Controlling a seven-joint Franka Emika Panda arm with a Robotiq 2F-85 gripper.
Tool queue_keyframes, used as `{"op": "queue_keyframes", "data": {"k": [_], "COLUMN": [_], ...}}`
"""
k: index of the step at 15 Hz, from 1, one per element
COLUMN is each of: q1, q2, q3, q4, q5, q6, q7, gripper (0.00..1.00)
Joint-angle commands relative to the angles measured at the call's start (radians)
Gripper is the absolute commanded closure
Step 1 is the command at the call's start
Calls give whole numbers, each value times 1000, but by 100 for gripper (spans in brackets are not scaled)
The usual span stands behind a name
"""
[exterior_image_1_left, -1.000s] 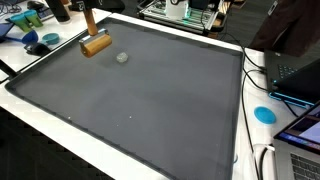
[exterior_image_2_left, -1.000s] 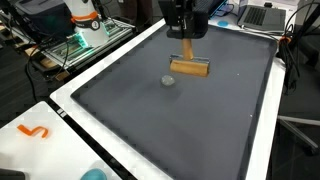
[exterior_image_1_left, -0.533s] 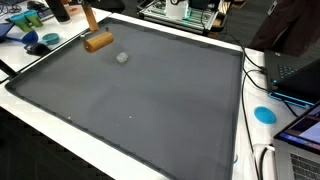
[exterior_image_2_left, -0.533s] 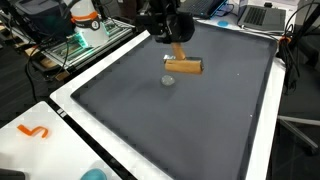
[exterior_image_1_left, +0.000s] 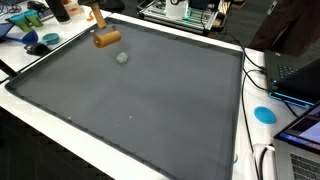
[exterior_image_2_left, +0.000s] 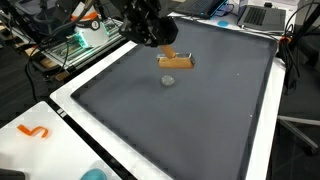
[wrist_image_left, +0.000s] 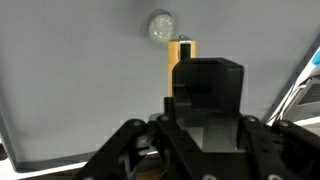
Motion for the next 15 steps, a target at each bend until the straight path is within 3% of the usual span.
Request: {"op": "queue_keyframes", "data": {"k": [1,6,15], "q1": [-16,-26,-36], "q2": [-45,-44,-51], "q3": [-26,-59,-80], "q4": [-51,-76,-115], "q5": [98,168,178], "q6": [-58,-121,-147], "q7": [-124,-226,-252], "gripper": [76,76,76]}}
